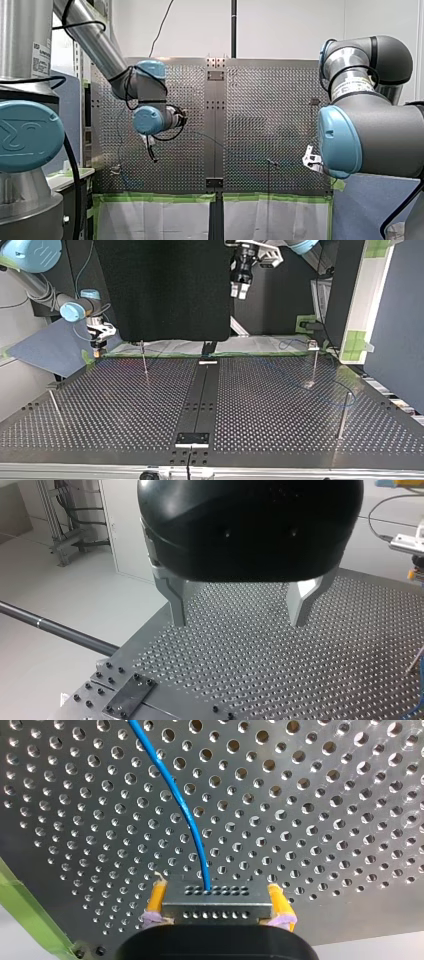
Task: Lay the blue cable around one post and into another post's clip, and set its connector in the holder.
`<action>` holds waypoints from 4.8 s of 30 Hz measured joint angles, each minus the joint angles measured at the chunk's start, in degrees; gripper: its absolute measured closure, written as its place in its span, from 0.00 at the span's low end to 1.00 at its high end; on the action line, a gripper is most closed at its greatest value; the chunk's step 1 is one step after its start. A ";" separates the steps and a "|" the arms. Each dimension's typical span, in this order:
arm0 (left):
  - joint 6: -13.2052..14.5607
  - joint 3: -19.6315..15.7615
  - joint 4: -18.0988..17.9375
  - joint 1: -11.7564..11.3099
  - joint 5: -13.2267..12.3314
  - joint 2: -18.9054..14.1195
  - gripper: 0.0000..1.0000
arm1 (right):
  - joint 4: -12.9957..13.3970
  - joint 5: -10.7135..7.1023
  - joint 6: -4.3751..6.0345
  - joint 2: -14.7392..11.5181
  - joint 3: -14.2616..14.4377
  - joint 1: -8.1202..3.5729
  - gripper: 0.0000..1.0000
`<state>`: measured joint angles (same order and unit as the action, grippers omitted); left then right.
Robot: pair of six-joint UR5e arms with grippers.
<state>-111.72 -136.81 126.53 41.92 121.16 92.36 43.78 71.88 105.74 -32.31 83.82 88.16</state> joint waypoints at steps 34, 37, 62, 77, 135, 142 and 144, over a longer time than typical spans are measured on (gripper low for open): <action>2.71 -11.29 -15.62 -3.79 -3.77 1.94 0.02 | 0.00 -0.06 -0.03 0.09 -0.06 0.18 1.00; 3.01 -11.28 -15.49 -4.04 -3.96 1.94 0.02 | -0.36 0.09 -0.48 0.09 -0.66 0.20 1.00; 3.51 -11.27 -14.46 -5.86 -4.05 1.96 0.02 | -9.28 4.68 -6.32 -8.36 -1.79 3.72 1.00; 3.10 -11.27 -14.46 -6.20 -4.08 1.93 0.02 | -9.20 6.69 -5.20 -14.85 1.57 6.28 1.00; 3.64 -11.27 -12.95 -8.53 -4.14 1.93 0.02 | -13.44 10.95 -3.92 -33.81 8.31 6.58 1.00; 3.95 -11.27 -12.83 -8.92 -4.51 1.94 0.02 | -14.18 11.91 -4.53 -33.75 8.34 5.17 1.00; 4.00 -11.26 -12.78 -9.03 -4.55 1.94 0.02 | -14.34 12.01 -4.63 -33.75 8.34 4.86 1.00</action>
<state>-107.72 -148.07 113.75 32.89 116.62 94.30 29.43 83.88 101.11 -66.07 92.16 93.03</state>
